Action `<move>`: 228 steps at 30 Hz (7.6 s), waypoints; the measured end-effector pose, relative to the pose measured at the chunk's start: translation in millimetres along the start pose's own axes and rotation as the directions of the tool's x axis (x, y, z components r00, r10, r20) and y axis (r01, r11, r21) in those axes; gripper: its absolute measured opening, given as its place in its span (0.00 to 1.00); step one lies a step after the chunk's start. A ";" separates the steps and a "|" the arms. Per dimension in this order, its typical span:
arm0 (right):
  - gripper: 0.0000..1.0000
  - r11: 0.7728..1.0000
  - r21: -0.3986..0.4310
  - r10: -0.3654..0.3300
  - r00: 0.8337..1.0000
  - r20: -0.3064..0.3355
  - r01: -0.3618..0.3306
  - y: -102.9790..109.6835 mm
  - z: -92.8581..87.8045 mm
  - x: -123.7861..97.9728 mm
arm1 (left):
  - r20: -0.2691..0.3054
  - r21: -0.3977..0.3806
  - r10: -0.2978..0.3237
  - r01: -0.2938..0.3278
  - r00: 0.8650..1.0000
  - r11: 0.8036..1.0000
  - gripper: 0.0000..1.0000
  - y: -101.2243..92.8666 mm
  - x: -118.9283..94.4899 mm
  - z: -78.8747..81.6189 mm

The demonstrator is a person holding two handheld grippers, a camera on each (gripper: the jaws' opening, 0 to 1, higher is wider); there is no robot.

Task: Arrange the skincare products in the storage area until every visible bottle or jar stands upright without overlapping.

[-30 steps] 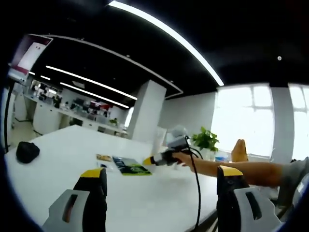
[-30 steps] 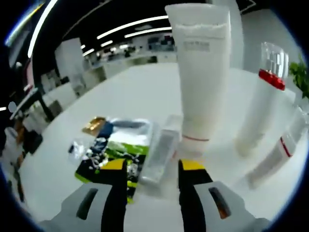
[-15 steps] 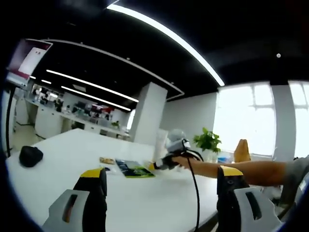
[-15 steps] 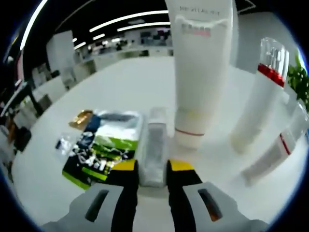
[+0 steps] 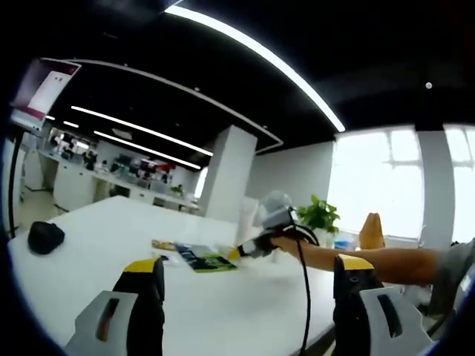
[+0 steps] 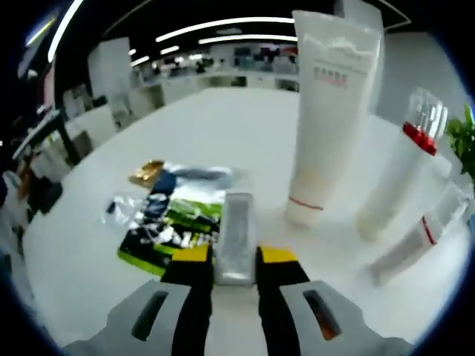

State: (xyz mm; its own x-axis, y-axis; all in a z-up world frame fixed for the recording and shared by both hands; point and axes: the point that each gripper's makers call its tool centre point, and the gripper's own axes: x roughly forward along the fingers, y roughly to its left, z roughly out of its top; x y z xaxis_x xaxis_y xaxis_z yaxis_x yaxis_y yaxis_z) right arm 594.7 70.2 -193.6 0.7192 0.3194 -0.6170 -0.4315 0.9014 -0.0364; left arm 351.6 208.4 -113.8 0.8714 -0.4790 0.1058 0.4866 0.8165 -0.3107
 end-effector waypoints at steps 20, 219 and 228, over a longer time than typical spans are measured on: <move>0.20 0.994 -0.058 0.096 0.995 -0.021 -0.097 -2.3 -25.5 -21.0 | -0.053 -0.010 -0.052 0.052 0.997 0.999 0.97 -21.9 14.0 -20.0; 0.18 0.995 0.034 -0.096 0.835 0.542 0.092 -58.8 46.1 -54.8 | -0.338 0.278 0.015 0.084 0.941 0.957 0.25 27.2 203.5 -75.5; 0.18 0.994 0.011 -0.095 0.840 0.534 0.106 -57.3 46.0 -57.3 | -0.337 0.286 0.023 0.079 0.941 0.955 0.25 30.1 205.3 -74.5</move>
State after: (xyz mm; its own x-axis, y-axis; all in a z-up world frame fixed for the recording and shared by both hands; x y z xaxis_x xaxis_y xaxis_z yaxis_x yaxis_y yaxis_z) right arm 603.2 13.7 -120.0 0.9362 0.3384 -0.0949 -0.3468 0.9333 -0.0930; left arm 540.5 110.6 -171.8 0.8106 -0.5403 -0.2258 0.5511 0.8343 -0.0179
